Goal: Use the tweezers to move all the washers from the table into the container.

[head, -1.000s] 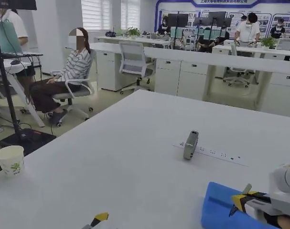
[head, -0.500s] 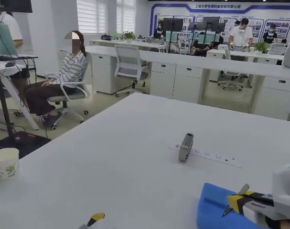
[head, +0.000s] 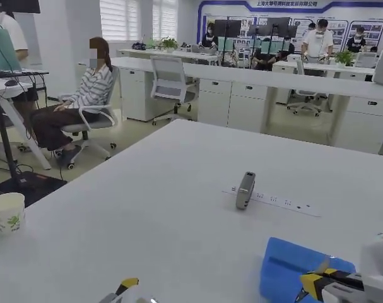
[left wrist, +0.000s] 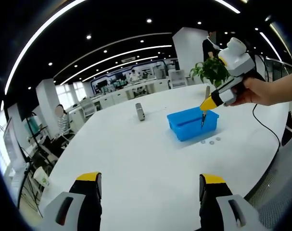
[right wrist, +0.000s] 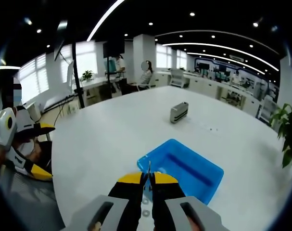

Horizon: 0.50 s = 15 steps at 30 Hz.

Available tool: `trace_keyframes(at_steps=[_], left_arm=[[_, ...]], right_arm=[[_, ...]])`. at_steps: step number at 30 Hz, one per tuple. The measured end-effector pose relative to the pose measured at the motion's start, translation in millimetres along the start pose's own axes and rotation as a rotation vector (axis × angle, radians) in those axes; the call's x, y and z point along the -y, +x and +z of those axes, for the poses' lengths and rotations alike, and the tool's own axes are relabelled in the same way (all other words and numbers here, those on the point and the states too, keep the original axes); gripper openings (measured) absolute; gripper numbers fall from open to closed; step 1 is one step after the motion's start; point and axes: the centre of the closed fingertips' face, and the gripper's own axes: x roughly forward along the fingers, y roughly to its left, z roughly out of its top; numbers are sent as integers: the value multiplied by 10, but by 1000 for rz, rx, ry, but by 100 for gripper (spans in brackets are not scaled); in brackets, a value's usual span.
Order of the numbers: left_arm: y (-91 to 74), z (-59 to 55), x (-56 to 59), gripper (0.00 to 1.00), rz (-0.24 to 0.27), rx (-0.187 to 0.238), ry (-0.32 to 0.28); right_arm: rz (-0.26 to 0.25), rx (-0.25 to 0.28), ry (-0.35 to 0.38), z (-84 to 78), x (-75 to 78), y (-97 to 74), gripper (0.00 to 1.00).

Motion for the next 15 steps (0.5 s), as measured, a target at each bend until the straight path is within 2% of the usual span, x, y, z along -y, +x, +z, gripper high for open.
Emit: trace_keyframes(at_steps=[5, 15], left_arm=[[4, -6, 7, 85, -3, -3, 4], [15, -20, 7, 85, -3, -13, 10]], right_arm=[[-5, -27, 5, -131, -3, 57, 2], [-4, -51, 23, -288, 13, 151, 2]])
